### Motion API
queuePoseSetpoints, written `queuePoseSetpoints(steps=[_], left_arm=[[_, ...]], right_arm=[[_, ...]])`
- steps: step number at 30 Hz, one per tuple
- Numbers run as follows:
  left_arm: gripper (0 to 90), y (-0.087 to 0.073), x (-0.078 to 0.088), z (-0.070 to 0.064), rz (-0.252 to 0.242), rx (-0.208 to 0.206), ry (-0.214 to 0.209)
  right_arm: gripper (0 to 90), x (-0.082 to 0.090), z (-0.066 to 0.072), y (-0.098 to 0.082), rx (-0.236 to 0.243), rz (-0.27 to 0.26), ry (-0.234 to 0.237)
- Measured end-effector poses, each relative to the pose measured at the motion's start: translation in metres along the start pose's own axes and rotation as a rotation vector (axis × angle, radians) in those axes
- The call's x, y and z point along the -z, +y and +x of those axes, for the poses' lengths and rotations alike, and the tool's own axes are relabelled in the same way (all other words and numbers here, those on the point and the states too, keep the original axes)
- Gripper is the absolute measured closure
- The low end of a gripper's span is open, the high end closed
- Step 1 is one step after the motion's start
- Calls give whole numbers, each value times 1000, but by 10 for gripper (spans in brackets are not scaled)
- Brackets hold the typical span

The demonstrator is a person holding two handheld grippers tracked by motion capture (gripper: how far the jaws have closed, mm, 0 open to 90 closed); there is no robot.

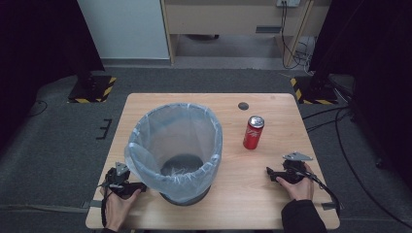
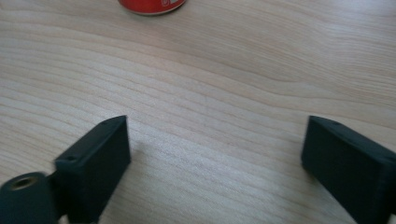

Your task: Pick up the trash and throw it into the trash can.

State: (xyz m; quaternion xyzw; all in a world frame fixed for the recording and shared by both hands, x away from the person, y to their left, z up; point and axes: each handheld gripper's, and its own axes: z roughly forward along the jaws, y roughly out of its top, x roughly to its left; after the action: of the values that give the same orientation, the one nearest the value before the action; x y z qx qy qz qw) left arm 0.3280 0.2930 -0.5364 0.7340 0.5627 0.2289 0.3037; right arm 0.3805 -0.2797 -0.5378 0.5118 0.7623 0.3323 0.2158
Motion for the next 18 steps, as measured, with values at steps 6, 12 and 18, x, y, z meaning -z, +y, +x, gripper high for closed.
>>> queuePoseSetpoints(steps=[6, 12, 18], left_arm=[[0, 0, 0, 0, 0, -1, 1], [0, 0, 0, 0, 1, -2, 0], [0, 0, 0, 0, 1, -7, -3]], right_arm=[[178, 10, -2, -2, -21, -50, -24], [177, 20, 4, 0, -22, -110, -16], [176, 33, 6, 3, -19, -161, -5]])
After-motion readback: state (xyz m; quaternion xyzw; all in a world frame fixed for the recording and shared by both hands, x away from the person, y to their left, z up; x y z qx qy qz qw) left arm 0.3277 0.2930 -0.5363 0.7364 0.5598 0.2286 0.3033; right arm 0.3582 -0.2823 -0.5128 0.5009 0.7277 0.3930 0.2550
